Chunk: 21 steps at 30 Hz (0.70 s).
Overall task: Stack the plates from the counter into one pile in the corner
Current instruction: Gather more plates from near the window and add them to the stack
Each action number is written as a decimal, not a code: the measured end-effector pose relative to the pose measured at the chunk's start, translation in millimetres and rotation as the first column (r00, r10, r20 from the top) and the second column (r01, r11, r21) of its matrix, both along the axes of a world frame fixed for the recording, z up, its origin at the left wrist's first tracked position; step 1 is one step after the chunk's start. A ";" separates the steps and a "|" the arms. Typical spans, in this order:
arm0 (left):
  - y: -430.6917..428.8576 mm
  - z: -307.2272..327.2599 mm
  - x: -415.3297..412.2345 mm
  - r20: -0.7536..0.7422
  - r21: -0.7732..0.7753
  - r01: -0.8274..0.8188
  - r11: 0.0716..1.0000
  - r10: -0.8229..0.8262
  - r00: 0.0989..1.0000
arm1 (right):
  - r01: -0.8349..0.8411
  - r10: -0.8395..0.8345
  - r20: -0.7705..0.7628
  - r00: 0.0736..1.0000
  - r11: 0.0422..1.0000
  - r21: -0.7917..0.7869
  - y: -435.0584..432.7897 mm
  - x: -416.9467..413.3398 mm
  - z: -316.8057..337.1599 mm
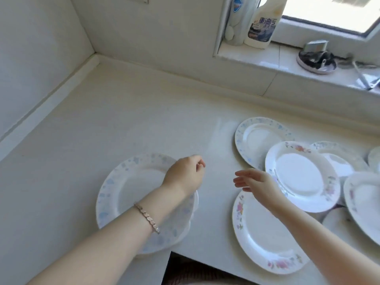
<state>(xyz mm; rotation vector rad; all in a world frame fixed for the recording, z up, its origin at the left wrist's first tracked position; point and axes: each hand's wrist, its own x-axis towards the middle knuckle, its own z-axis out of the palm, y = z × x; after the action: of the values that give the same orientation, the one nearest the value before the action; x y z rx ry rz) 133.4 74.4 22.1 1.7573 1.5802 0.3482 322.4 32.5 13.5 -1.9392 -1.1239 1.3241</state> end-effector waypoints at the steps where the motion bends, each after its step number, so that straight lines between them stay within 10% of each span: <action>1: -1.3 1.0 17.8 -0.035 -0.003 0.051 0.999 -0.051 0.998 | 0.050 -0.053 0.057 0.997 0.997 0.051 -5.4 22.4 3.5; 11: -8.6 -10.9 136.2 -0.145 -0.126 0.184 0.975 -0.202 0.969 | 0.432 -0.248 0.444 0.861 0.818 -0.380 -39.9 205.1 -33.9; 15: -6.0 -16.7 153.3 -0.105 -0.157 0.132 0.979 -0.150 0.983 | 0.667 -0.688 0.086 0.721 0.654 -0.358 -33.2 211.4 -61.8; 21: -6.7 -42.6 151.7 -0.147 -0.213 -0.006 0.977 -0.026 0.989 | 0.793 -0.894 -0.189 0.405 0.447 -0.415 -30.8 208.2 -89.1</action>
<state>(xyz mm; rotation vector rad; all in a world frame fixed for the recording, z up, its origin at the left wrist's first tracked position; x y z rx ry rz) 285.2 67.7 -20.5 1.6558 1.6465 0.0403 530.5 1.7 -75.6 -1.8387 0.3379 1.1452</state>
